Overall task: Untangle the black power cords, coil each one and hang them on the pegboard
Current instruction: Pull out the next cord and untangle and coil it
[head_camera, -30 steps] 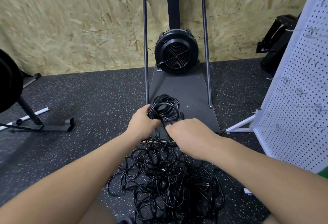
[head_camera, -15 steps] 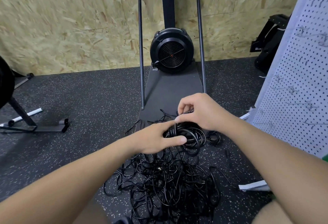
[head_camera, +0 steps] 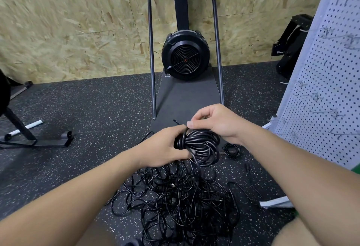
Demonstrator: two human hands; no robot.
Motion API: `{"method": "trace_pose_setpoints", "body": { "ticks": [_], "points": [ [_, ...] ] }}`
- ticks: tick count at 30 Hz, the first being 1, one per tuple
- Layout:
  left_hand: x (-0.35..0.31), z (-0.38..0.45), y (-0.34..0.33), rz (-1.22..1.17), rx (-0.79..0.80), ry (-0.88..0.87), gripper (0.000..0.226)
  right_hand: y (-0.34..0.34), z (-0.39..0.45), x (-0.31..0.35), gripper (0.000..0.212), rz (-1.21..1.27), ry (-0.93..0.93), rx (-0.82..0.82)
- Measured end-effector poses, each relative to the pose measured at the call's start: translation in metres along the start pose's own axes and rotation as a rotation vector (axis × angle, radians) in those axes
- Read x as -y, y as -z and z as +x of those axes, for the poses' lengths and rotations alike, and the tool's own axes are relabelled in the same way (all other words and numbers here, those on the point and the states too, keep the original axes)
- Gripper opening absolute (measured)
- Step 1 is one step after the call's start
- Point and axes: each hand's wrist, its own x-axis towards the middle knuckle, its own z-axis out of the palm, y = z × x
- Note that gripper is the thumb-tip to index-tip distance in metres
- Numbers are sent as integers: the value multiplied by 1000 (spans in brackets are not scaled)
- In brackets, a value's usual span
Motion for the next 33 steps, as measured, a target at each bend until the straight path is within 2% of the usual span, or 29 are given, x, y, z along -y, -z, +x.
{"method": "trace_pose_setpoints", "body": {
  "ticks": [4, 7, 12, 13, 15, 17, 18, 21, 22, 23, 25, 27, 31, 33],
  "points": [
    [-3, 2, -4, 70, -134, 43, 45, -5, 5, -5, 33, 167, -182, -6],
    [-6, 4, -7, 249, -188, 30, 59, -7, 6, -8, 40, 307, -253, -21],
    [-4, 6, -12, 393, -267, 54, 44, -11, 5, 0, 36, 496, -309, -53],
    [-3, 7, -11, 407, -294, 66, 41, -9, 6, 1, 42, 520, -302, -30],
    [-1, 9, -8, 436, -350, 114, 36, -9, 4, 3, 65, 452, -249, 64],
    [1, 10, -6, 453, -402, 178, 30, -18, 0, 3, 73, 310, -154, 102],
    [2, 10, -6, 455, -422, 204, 28, -22, -1, 1, 75, 245, -120, 74],
    [2, 12, -7, 444, -442, 267, 36, -32, 0, -5, 117, 37, -21, -55],
    [1, 13, -7, 416, -448, 289, 41, -32, 2, -8, 119, -12, 14, -98],
    [0, 14, -6, 374, -455, 304, 48, -30, 6, -10, 113, -29, 45, -128],
    [-3, 16, -4, 304, -451, 314, 60, -25, 9, -9, 87, -22, 91, -161],
    [-4, 16, -3, 229, -442, 293, 64, -21, 10, -5, 70, -40, 114, -177],
    [0, 18, -3, 73, -442, 237, 45, -14, 9, 1, 18, -139, 162, -81],
    [0, 17, -4, 63, -455, 233, 31, -13, 8, 3, 10, -115, 171, -69]
  ]
}}
